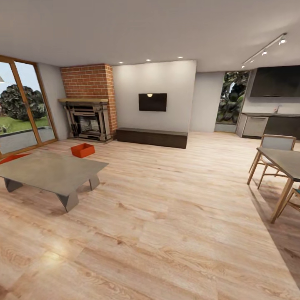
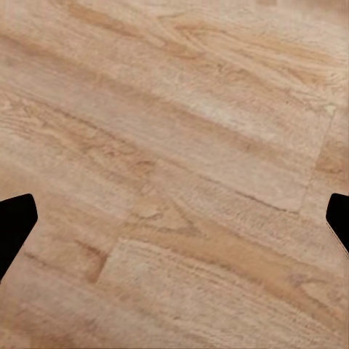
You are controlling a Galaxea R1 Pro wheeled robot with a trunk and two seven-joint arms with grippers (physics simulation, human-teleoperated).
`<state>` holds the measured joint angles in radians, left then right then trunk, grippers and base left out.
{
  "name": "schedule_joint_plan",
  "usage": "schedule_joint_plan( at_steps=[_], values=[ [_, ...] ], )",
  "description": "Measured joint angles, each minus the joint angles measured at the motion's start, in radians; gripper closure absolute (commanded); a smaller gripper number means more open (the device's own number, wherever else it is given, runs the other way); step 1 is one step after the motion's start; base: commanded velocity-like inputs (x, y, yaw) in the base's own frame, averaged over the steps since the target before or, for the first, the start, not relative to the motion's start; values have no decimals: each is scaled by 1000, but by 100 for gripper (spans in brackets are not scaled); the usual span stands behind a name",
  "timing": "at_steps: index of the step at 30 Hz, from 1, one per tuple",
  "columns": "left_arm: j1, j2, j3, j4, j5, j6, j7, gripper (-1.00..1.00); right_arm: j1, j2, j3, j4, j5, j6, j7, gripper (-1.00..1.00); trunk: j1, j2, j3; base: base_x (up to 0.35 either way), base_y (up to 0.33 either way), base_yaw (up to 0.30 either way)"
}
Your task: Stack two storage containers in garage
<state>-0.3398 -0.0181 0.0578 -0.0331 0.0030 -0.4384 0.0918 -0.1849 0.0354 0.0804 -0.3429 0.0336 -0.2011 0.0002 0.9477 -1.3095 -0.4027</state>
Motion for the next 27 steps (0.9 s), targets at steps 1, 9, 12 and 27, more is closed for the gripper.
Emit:
schedule_joint_plan(
  at_steps=[1,9,12,27],
  values=[
    [0,0,0,0,0,0,0,-100,0,0,0,0,0,0,0,-100,0,0,0,345,0,0],
    [0,0,0,0,0,0,0,-100,0,0,0,0,0,0,0,-100,0,0,0,345,0,0],
    [0,0,0,0,0,0,0,-100,0,0,0,0,0,0,0,-100,0,0,0,345,0,0],
    [0,0,0,0,0,0,0,-100,0,0,0,0,0,0,0,-100,0,0,0,345,-74,0]
  ],
)
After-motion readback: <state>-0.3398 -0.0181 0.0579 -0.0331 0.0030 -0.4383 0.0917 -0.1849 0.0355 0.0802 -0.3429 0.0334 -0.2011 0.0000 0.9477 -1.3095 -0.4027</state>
